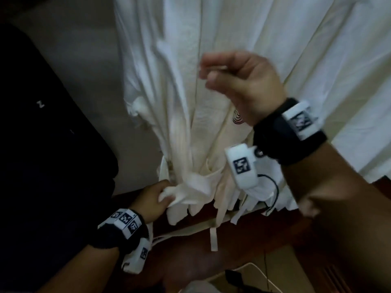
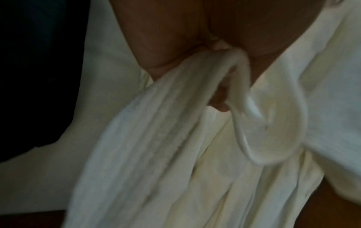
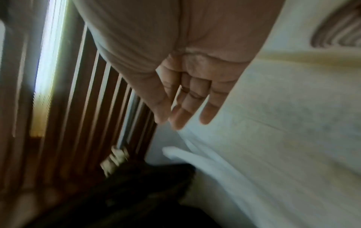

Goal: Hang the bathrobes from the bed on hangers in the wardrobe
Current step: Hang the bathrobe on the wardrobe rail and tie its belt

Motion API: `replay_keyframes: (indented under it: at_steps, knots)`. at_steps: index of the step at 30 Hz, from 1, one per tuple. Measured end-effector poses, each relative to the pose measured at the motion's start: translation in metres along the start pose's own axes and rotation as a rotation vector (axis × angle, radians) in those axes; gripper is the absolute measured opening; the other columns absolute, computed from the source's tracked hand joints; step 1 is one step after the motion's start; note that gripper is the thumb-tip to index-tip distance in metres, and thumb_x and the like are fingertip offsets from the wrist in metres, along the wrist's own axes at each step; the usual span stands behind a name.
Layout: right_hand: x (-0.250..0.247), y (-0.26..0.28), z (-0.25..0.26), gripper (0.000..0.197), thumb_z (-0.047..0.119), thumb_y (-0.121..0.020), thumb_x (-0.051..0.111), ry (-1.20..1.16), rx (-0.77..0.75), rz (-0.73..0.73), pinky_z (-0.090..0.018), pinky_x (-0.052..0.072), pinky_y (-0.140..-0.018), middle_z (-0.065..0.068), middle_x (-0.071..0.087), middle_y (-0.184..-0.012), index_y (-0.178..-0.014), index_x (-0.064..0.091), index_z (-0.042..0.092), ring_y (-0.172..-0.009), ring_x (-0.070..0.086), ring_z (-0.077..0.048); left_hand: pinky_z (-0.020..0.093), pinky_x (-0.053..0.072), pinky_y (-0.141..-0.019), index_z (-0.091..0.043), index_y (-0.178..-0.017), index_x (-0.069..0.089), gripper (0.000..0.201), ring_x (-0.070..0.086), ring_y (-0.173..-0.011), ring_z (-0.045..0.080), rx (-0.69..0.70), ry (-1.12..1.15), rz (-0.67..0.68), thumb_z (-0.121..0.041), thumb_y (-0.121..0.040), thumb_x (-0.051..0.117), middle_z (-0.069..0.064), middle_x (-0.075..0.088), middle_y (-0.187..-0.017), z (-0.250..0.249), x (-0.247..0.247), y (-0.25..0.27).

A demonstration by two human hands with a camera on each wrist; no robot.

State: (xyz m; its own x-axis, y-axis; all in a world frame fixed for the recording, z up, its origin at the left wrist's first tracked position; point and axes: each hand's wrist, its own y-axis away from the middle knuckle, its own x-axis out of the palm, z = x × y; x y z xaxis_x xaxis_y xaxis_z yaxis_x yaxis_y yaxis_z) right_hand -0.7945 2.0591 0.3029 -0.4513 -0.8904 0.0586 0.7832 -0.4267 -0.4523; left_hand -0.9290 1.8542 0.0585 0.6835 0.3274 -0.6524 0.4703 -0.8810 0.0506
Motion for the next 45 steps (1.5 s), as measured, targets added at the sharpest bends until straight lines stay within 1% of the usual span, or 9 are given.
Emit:
replay_keyframes:
  at_steps: [5,10,15,19,24,29,33,40,45]
  knots:
    - [0.017,0.049,-0.105,0.030,0.033,-0.091,0.064,0.984,0.380,0.521,-0.015,0.043,-0.094,0.008,0.062,-0.120,-0.121,0.066,0.028,-0.103,0.058,0.001,0.019,0.044,-0.064,-0.014,-0.087,0.062,0.029,0.058,-0.071,0.007,-0.020,0.502,-0.028,-0.039,-0.072,0.067,-0.009,0.060,-0.074,-0.026,-0.027,0.014]
    - [0.026,0.105,-0.152,0.035,0.036,-0.098,0.051,0.974,0.561,0.843,-0.025,0.039,-0.100,0.001,0.061,-0.130,-0.129,0.061,0.026,-0.118,0.055,-0.016,0.029,0.046,-0.068,0.001,-0.089,0.061,0.025,0.057,-0.075,0.016,0.074,0.544,0.047,-0.023,-0.082,0.066,0.006,0.060,-0.078,-0.041,-0.038,0.023]
    - [0.012,0.112,-0.151,0.040,0.024,-0.082,0.062,0.937,0.311,0.527,-0.037,0.050,-0.080,0.001,0.051,-0.116,-0.120,0.053,0.022,-0.096,0.055,-0.017,0.040,0.044,-0.074,0.001,-0.089,0.059,0.042,0.057,-0.078,0.024,0.034,0.627,-0.002,-0.037,-0.075,0.068,0.015,0.060,-0.081,-0.044,-0.036,0.018]
    - [0.002,0.124,-0.151,0.074,0.024,-0.078,0.068,0.864,0.159,0.704,-0.041,0.051,-0.092,0.003,0.038,-0.139,-0.141,0.034,0.039,-0.122,0.049,-0.020,0.035,0.045,-0.075,0.006,-0.086,0.058,0.044,0.059,-0.078,0.022,0.099,0.616,0.018,-0.035,-0.074,0.067,0.014,0.062,-0.080,-0.056,-0.041,0.010]
    - [0.000,0.128,-0.135,0.063,0.069,-0.071,0.046,1.081,0.327,0.817,-0.036,0.044,-0.086,0.005,0.058,-0.105,-0.111,0.062,0.024,-0.101,0.057,-0.016,0.038,0.045,-0.072,-0.005,-0.083,0.060,0.033,0.058,-0.075,0.022,0.117,0.533,0.130,-0.037,-0.079,0.066,0.018,0.060,-0.077,-0.067,-0.034,-0.007]
    - [-0.011,0.125,-0.130,0.014,0.026,-0.091,0.061,0.897,0.734,0.516,-0.019,0.043,-0.071,0.010,0.054,-0.080,-0.102,0.063,0.018,-0.087,0.055,-0.018,0.035,0.044,-0.073,-0.011,-0.084,0.064,0.037,0.059,-0.074,0.016,0.103,0.404,0.134,-0.047,-0.078,0.062,0.004,0.063,-0.078,-0.068,-0.033,-0.028]
    - [-0.022,0.124,-0.141,0.022,0.028,-0.087,0.063,1.069,0.695,0.374,-0.032,0.049,-0.081,-0.006,0.066,-0.094,-0.101,0.067,0.011,-0.092,0.062,-0.025,0.035,0.043,-0.073,-0.008,-0.087,0.063,0.043,0.058,-0.074,0.017,0.097,0.381,0.158,-0.049,-0.077,0.062,0.006,0.062,-0.079,-0.071,-0.030,-0.033]
    - [-0.031,0.126,-0.124,0.047,0.039,-0.051,0.082,0.520,0.774,0.320,-0.031,0.054,-0.077,-0.003,0.074,-0.087,-0.090,0.072,0.015,-0.084,0.069,-0.015,0.034,0.045,-0.073,-0.009,-0.089,0.063,0.032,0.058,-0.074,0.013,0.100,0.337,0.125,-0.041,-0.083,0.059,0.006,0.063,-0.079,-0.070,-0.029,-0.037]
    - [-0.029,0.130,-0.140,0.039,0.012,-0.075,0.073,0.905,0.561,0.387,-0.030,0.048,-0.075,0.003,0.061,-0.095,-0.109,0.055,0.013,-0.082,0.058,-0.009,0.034,0.046,-0.073,-0.010,-0.090,0.063,0.032,0.060,-0.074,0.015,0.077,0.330,0.099,-0.040,-0.083,0.059,0.013,0.065,-0.081,-0.066,-0.030,-0.038]
